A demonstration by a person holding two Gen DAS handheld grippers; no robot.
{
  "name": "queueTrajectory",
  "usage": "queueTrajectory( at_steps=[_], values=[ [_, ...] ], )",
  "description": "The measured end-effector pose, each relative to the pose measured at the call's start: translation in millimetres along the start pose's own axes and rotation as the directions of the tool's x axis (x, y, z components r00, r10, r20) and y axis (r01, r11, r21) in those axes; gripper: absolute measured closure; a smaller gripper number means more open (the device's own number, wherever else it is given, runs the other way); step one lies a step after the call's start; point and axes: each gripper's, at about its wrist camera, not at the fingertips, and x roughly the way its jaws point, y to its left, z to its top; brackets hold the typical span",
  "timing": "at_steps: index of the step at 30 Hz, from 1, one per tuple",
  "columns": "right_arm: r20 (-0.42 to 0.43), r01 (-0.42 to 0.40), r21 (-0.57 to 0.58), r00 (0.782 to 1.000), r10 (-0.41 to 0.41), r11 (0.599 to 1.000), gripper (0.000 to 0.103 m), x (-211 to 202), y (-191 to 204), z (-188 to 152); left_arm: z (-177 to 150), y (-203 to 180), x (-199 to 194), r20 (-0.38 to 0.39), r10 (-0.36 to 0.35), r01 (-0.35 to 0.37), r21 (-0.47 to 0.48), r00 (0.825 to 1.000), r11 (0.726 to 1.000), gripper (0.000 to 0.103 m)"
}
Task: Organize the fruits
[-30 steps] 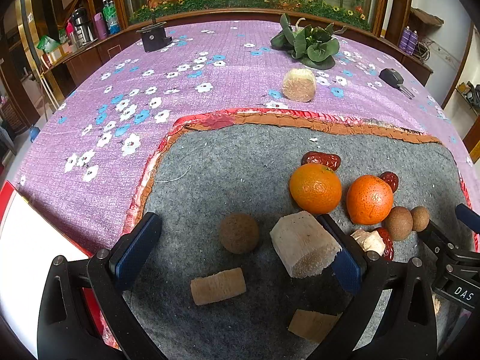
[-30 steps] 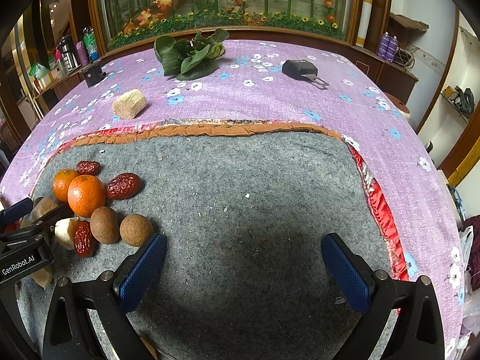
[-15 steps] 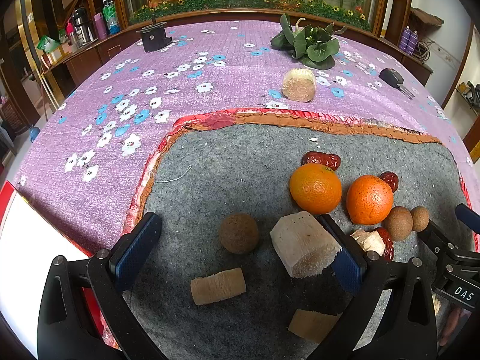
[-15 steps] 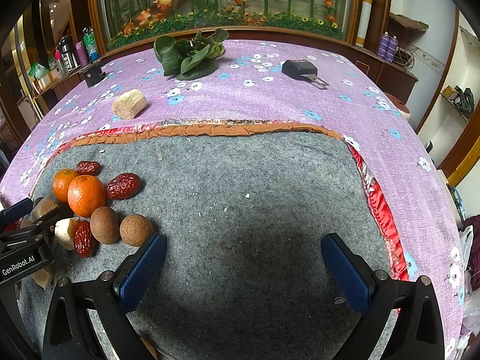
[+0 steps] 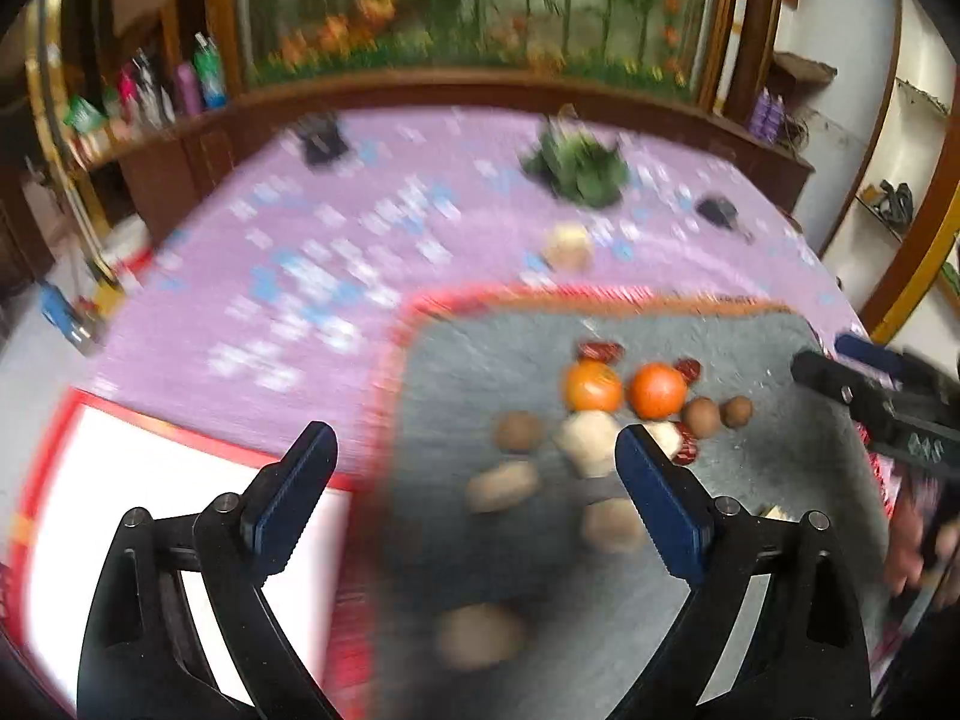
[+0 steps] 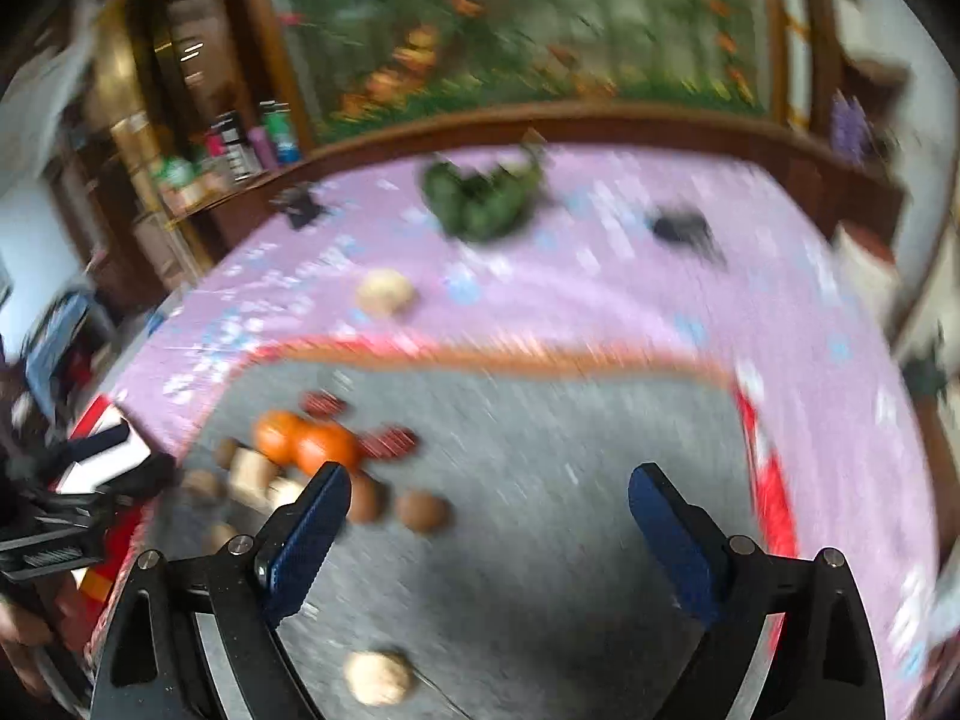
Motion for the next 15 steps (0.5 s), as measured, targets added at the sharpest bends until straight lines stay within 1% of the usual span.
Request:
queueTrajectory(
  at_steps=[1, 2, 3, 4, 5, 6, 7, 8, 9, 11, 13, 14, 15],
  values=[
    [0.01, -0.026, -0.044, 1.0, 0.026, 0.999, 0.009, -1, 13, 8, 0, 8, -10, 0.013, 0.02, -0.02, 0.009, 1.0, 1.0, 0.008],
    [0.003, -0.058, -0.081, 0.998, 0.058, 0.995, 0.009, 1, 26, 15, 0, 14, -17, 0.018, 0.031, -0.032, 0.012, 0.999, 0.999, 0.008],
    [-0.019, -0.081, -0.115, 0.997, 0.079, 0.99, 0.009, 7, 38, 20, -1, 22, -25, 0.024, 0.044, -0.045, 0.014, 0.999, 0.999, 0.008],
    [-0.05, -0.083, -0.147, 0.996, 0.077, 0.986, 0.011, 16, 53, 24, -3, 27, -30, 0.03, 0.059, -0.06, 0.018, 0.998, 0.998, 0.008],
    [-0.067, -0.076, -0.172, 0.996, 0.066, 0.982, 0.016, 25, 64, 27, -5, 31, -35, 0.036, 0.075, -0.076, 0.026, 0.997, 0.997, 0.008],
    [-0.079, -0.073, -0.196, 0.995, 0.059, 0.978, 0.024, 34, 73, 28, -7, 34, -40, 0.041, 0.096, -0.098, 0.043, 0.995, 0.994, 0.008],
    [-0.1, -0.079, -0.21, 0.993, 0.059, 0.975, 0.028, 44, 80, 28, -9, 35, -42, 0.047, 0.113, -0.115, 0.059, 0.993, 0.992, 0.008],
    [-0.13, -0.09, -0.211, 0.99, 0.063, 0.973, 0.036, 53, 84, 27, -10, 36, -44, 0.052, 0.123, -0.127, 0.072, 0.991, 0.989, 0.008],
    [-0.164, -0.1, -0.204, 0.984, 0.067, 0.974, 0.039, 63, 87, 27, -12, 36, -47, 0.06, 0.132, -0.137, 0.087, 0.989, 0.987, 0.008],
    [-0.2, -0.082, -0.176, 0.979, 0.046, 0.981, 0.039, 79, 84, 24, -11, 33, -50, 0.074, 0.133, -0.141, 0.109, 0.988, 0.984, 0.008],
    [-0.233, -0.064, -0.152, 0.972, 0.027, 0.986, 0.038, 91, 75, 18, -9, 29, -50, 0.089, 0.109, -0.119, 0.127, 0.99, 0.985, 0.008],
    [-0.226, -0.052, -0.152, 0.974, 0.016, 0.987, 0.039, 91, 71, 14, -6, 26, -49, 0.096, 0.095, -0.108, 0.136, 0.991, 0.985, 0.008],
    [-0.243, -0.061, -0.148, 0.97, 0.024, 0.987, 0.04, 92, 67, 12, -4, 22, -46, 0.096, 0.084, -0.097, 0.145, 0.992, 0.985, 0.008]
  ],
)
